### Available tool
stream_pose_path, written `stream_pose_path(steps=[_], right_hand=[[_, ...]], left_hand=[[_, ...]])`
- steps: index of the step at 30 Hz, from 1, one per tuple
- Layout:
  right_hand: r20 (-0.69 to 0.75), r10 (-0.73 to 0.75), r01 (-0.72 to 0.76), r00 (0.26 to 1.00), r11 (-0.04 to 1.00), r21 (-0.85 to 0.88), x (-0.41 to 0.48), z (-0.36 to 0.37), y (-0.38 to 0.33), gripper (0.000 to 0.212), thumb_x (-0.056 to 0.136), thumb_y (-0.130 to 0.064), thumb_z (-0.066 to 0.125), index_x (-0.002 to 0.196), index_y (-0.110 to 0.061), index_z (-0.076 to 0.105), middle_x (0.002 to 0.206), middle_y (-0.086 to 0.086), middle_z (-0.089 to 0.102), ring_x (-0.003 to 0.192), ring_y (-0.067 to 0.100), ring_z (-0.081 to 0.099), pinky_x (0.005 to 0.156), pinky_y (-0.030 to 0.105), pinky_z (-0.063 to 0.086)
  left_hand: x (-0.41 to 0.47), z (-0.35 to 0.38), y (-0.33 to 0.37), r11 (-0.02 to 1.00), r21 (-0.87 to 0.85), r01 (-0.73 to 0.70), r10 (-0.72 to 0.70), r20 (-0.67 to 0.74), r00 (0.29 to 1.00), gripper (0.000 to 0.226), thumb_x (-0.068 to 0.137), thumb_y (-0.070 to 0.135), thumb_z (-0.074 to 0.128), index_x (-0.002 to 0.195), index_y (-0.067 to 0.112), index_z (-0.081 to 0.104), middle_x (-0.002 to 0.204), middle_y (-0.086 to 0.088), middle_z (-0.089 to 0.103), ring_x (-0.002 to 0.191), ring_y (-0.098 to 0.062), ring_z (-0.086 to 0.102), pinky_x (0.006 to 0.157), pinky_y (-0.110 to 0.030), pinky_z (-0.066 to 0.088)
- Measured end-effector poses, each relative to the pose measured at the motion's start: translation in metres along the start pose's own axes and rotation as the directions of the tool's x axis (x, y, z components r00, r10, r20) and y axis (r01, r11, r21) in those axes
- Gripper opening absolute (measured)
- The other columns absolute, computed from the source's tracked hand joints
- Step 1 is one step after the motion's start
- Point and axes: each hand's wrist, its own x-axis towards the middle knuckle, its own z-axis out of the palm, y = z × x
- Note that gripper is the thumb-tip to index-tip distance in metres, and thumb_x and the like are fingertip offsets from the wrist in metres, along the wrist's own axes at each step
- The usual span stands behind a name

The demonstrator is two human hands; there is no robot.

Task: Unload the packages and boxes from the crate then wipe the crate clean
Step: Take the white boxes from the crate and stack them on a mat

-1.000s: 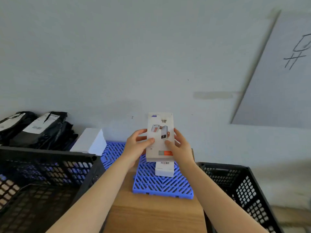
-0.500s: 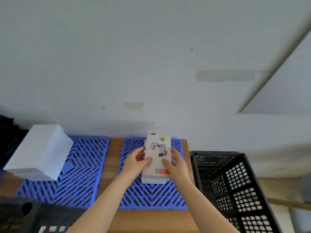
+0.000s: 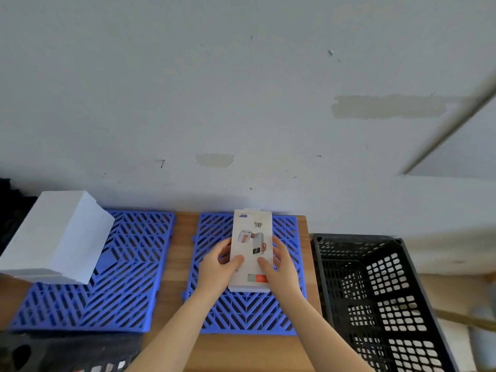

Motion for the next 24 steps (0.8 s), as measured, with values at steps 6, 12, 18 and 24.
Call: stream_pose_path(steps=[6, 12, 18, 24], right_hand=[[0.026, -0.026, 0.028, 0.999, 0.996, -0.082, -0.003, 0.000, -0.008, 0.059, 0.095, -0.024, 0.058, 0.144, -0.037, 0.029, 0.144, -0.007, 0.044, 0.114, 0.006, 0.053, 0.082, 0.030, 0.056], [-0.109, -0.137, 0.117, 0.985, 0.978, -0.173, -0.033, -0.016, -0.045, 0.060, 0.095, -0.037, 0.056, 0.148, -0.031, 0.028, 0.155, -0.001, 0.028, 0.135, 0.018, 0.038, 0.087, 0.029, 0.043], [-0.097, -0.340, 0.332, 0.935, 0.939, -0.086, -0.110, -0.013, -0.089, 0.035, 0.097, -0.030, 0.053, 0.131, -0.027, 0.048, 0.133, -0.001, 0.049, 0.115, 0.012, 0.051, 0.080, 0.027, 0.043], [0.041, -0.536, 0.537, 0.843, 0.844, -0.013, -0.210, 0.038, -0.126, 0.024, 0.097, -0.022, 0.052, 0.119, -0.017, 0.060, 0.112, -0.002, 0.061, 0.094, 0.010, 0.056, 0.075, 0.017, 0.042]], left_hand=[[-0.004, -0.003, 0.006, 0.999, 0.052, 0.001, -0.003, 0.025, 1.000, 0.042, 0.089, 0.015, 0.069, 0.125, 0.030, 0.053, 0.120, 0.008, 0.060, 0.105, -0.005, 0.059, 0.082, -0.023, 0.052], [-0.026, -0.028, 0.048, 0.987, 0.141, -0.077, 0.087, -0.062, 0.994, 0.052, 0.090, 0.030, 0.068, 0.138, 0.020, 0.048, 0.132, 0.001, 0.056, 0.120, -0.017, 0.054, 0.099, -0.033, 0.046], [-0.106, -0.085, 0.112, 0.939, 0.164, -0.303, 0.336, -0.235, 0.912, 0.022, 0.089, 0.022, 0.066, 0.110, 0.027, 0.063, 0.091, 0.004, 0.066, 0.088, -0.011, 0.063, 0.086, -0.028, 0.048], [-0.226, -0.153, 0.135, 0.874, 0.134, -0.468, 0.481, -0.386, 0.787, 0.013, 0.089, 0.016, 0.062, 0.100, 0.020, 0.066, 0.082, -0.003, 0.072, 0.073, -0.013, 0.070, 0.072, -0.022, 0.051]])
